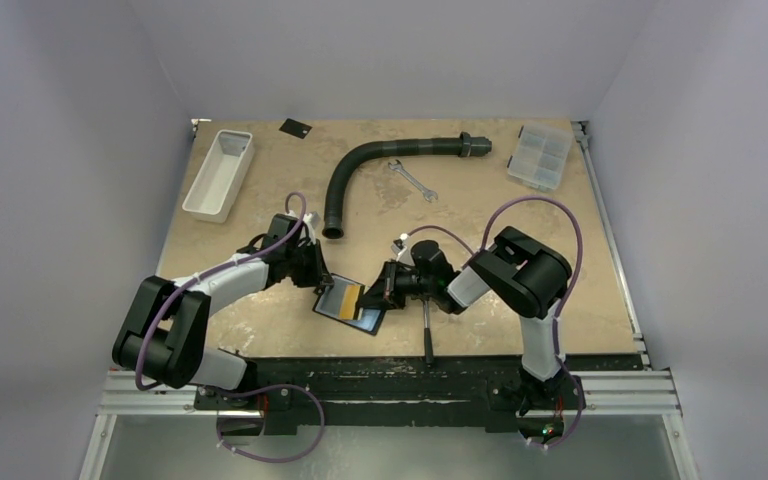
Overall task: Put the credit cards into the card holder
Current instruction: Insert the credit card into the card holder.
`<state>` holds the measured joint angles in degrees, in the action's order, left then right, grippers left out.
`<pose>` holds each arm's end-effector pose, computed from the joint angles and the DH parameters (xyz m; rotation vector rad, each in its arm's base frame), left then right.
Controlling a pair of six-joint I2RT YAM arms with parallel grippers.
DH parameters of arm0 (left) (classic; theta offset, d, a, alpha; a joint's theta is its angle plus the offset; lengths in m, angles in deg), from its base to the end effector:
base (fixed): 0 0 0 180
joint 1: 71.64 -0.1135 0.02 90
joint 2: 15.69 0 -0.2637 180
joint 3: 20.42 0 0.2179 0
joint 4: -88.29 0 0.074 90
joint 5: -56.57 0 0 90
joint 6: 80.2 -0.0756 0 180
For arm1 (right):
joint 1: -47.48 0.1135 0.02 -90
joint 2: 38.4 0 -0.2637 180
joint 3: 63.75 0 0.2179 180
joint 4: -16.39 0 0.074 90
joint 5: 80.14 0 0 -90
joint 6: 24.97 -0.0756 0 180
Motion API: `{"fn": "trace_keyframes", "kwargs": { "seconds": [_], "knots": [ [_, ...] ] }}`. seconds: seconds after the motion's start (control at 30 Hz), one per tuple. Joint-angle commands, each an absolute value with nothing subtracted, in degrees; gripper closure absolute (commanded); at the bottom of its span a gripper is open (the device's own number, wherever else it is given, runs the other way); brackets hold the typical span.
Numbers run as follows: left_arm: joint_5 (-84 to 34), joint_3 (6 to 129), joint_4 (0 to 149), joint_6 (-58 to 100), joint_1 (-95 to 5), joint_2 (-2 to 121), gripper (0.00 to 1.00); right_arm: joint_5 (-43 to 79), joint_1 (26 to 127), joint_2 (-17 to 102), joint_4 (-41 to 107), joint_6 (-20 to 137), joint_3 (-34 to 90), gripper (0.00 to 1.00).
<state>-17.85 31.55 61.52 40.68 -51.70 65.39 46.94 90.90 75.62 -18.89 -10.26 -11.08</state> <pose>0.2298 -0.1050 0.1465 -0.1412 2.6364 -0.6733 0.2247 0.2754 0.1041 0.1825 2.5368 1.7620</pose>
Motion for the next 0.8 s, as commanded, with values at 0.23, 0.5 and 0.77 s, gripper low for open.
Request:
{"fn": "trace_keyframes", "kwargs": {
  "seconds": [0.23, 0.5, 0.77],
  "knots": [
    [-19.19, 30.54, 60.70, 40.34, -51.17, 64.73, 0.95, 45.37, 88.55, 74.52, -12.44, -1.92, -7.07, 1.00],
    [-19.29, 30.46, 60.54, 40.48, -50.99, 64.65, 0.95, 43.17, 88.59, 74.27, -9.44, 1.83, -5.71, 1.00],
    [-18.10, 29.77, 60.95, 42.51, -50.92, 63.13, 0.90, 39.90, 89.84, 75.25, -24.52, -7.22, -10.58, 1.00]
  ]
}}
